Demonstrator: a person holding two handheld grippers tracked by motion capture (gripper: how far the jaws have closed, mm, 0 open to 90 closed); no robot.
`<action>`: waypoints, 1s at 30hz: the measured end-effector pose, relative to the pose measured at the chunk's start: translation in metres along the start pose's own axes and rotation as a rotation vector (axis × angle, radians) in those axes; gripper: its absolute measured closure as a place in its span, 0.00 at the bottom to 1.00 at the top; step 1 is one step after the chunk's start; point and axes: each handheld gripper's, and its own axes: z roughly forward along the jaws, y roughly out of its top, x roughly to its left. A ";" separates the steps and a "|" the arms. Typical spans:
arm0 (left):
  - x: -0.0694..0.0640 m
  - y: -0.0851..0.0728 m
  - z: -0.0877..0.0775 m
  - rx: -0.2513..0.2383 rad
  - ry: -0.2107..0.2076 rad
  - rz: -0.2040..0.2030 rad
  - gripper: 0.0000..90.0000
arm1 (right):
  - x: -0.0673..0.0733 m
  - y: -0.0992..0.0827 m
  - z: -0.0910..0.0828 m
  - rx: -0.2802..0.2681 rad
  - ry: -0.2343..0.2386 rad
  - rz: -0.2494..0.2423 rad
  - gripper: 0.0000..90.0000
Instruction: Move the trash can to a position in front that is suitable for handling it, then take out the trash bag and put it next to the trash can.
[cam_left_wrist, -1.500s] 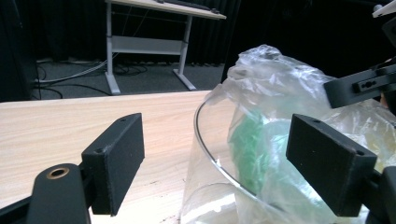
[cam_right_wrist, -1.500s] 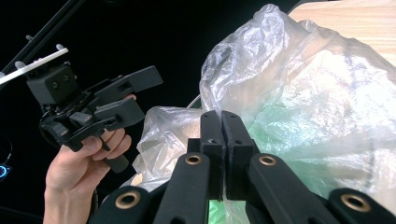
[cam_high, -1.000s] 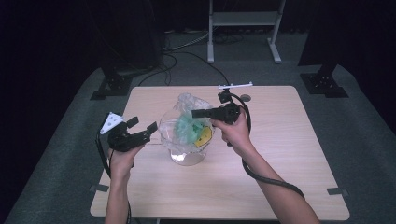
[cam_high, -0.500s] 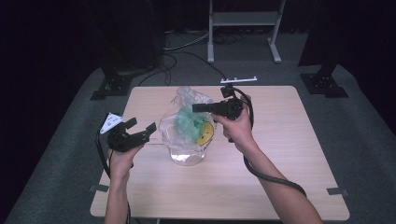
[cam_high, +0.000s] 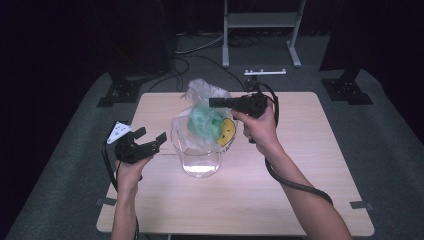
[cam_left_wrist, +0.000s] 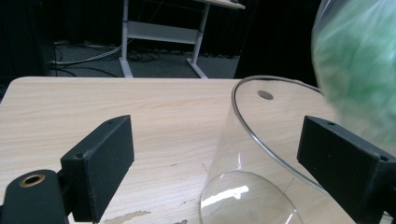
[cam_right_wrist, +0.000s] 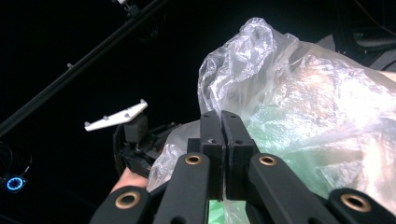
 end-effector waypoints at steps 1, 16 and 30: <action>0.000 0.000 0.000 0.000 0.002 0.003 0.11 | 0.001 0.002 -0.002 -0.004 -0.002 -0.004 0.99; -0.002 0.000 0.000 0.000 -0.002 0.004 0.11 | 0.002 0.016 -0.039 -0.061 -0.032 -0.014 0.99; -0.001 0.000 -0.001 -0.003 -0.008 0.003 0.11 | -0.001 0.022 -0.062 -0.097 -0.062 -0.010 0.99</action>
